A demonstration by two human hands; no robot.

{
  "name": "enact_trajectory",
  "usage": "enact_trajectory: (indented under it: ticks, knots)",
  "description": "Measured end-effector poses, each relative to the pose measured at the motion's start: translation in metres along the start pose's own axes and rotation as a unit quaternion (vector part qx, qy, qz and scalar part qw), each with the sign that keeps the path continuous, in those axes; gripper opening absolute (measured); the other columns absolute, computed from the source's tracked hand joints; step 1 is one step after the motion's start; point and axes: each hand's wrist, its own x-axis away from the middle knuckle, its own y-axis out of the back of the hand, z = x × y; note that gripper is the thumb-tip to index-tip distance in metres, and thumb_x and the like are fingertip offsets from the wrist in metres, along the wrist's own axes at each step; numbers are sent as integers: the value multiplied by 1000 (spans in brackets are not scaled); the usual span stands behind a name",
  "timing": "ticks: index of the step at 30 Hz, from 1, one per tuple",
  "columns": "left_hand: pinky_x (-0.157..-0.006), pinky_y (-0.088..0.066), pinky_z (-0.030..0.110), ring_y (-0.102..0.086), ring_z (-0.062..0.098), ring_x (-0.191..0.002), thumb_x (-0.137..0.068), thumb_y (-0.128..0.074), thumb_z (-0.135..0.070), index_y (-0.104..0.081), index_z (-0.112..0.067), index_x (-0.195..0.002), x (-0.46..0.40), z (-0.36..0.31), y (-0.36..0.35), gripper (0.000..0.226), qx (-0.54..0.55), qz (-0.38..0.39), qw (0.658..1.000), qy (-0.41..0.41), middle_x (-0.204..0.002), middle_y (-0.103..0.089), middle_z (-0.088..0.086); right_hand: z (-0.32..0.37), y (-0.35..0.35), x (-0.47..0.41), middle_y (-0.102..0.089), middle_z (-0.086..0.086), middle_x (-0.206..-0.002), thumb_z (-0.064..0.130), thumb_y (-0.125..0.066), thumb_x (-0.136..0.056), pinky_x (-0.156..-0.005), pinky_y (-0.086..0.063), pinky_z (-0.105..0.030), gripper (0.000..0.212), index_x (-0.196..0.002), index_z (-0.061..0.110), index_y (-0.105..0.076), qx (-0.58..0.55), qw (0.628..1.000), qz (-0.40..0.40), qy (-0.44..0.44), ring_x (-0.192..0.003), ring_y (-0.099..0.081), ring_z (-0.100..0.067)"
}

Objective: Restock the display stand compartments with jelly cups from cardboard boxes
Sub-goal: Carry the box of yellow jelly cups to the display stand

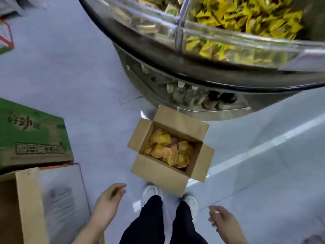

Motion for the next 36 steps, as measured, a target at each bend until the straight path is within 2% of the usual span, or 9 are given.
enact_trajectory:
  ticks: [3, 7, 11, 15, 17, 20, 25, 28, 36]
  knots:
    - [-75, -43, 18, -59, 10, -95, -91, -56, -15, -63, -30, -97, -81, 1, -29, 18, -65, -28, 996, -58, -106, -65, -5, 39, -23, -82, -64, -6, -81, 19, -54, -89, -72, -43, -33, 28, -117, 14, -54, 18, 998, -8, 53, -75, -58, -22]
    - [-94, -40, 31, -52, 23, -114, -87, -59, -13, -51, -7, -125, -187, -10, -75, 39, -105, -73, 986, -109, -121, -54, 3, 75, -57, -172, -59, -5, -109, 29, -61, -87, -85, -47, -36, 49, -129, 13, -42, -39, 995, -26, 93, -98, -59, -28]
    - [-84, -45, 32, -58, 22, -100, -87, -60, -25, -54, -16, -120, -250, -2, -114, 34, -130, 1, 986, -101, -113, -62, 3, 72, -84, -232, -61, -7, -107, 31, -61, -85, -84, -50, -44, 48, -126, 12, -44, -24, 988, -85, 128, -100, -60, -32]
    - [-65, -38, 29, -59, 36, -86, -88, -55, -21, -62, -10, -98, -270, 7, -142, 16, -278, -94, 941, -166, -90, -67, 15, 60, -97, -258, -61, -9, -92, 38, -45, -81, -67, -40, -32, 42, -114, 12, -50, 50, 978, -138, 148, -84, -57, -32]
    - [-63, -39, 31, -59, 39, -82, -88, -56, -16, -64, -6, -91, -269, 5, -146, 14, -289, -118, 934, -173, -85, -67, 20, 58, -95, -264, -62, -13, -88, 27, -45, -86, -64, -37, -29, 30, -105, 6, -54, 57, 973, -148, 168, -75, -51, -28]
    - [-60, -40, 31, -58, 36, -72, -87, -55, -12, -64, -2, -85, -238, 5, -145, 14, -286, -95, 934, -193, -73, -64, 17, 48, -79, -252, -60, -12, -83, 9, -45, -90, -61, -35, -29, 14, -98, 3, -55, 62, 968, -169, 178, -71, -47, -25]
    - [-53, -32, 29, -50, 30, -62, -87, -54, -12, -60, -3, -77, -148, -29, -134, 15, -312, -59, 928, -196, -60, -56, 11, 25, -27, -172, -57, -6, -72, 9, -45, -88, -58, -39, -30, 8, -88, 9, -53, 32, 973, -170, 155, -70, -53, -29]
    - [-54, -32, 29, -48, 29, -62, -87, -53, -13, -60, -5, -77, -64, -75, -132, 15, -341, -25, 916, -208, -62, -57, 10, 3, 26, -93, -51, 1, -61, 10, -48, -87, -48, -30, -26, 10, -78, 14, -48, -2, 973, -196, 124, -65, -49, -27]
    - [-55, -33, 31, -45, 31, -66, -89, -54, -23, -44, -19, -62, 156, -224, -180, 29, -371, 59, 892, -251, -59, -47, 3, -47, 207, 101, -44, 5, -54, 16, -54, -86, -45, -24, -25, 19, -69, 16, -46, -84, 937, -338, 23, -63, -43, -29]
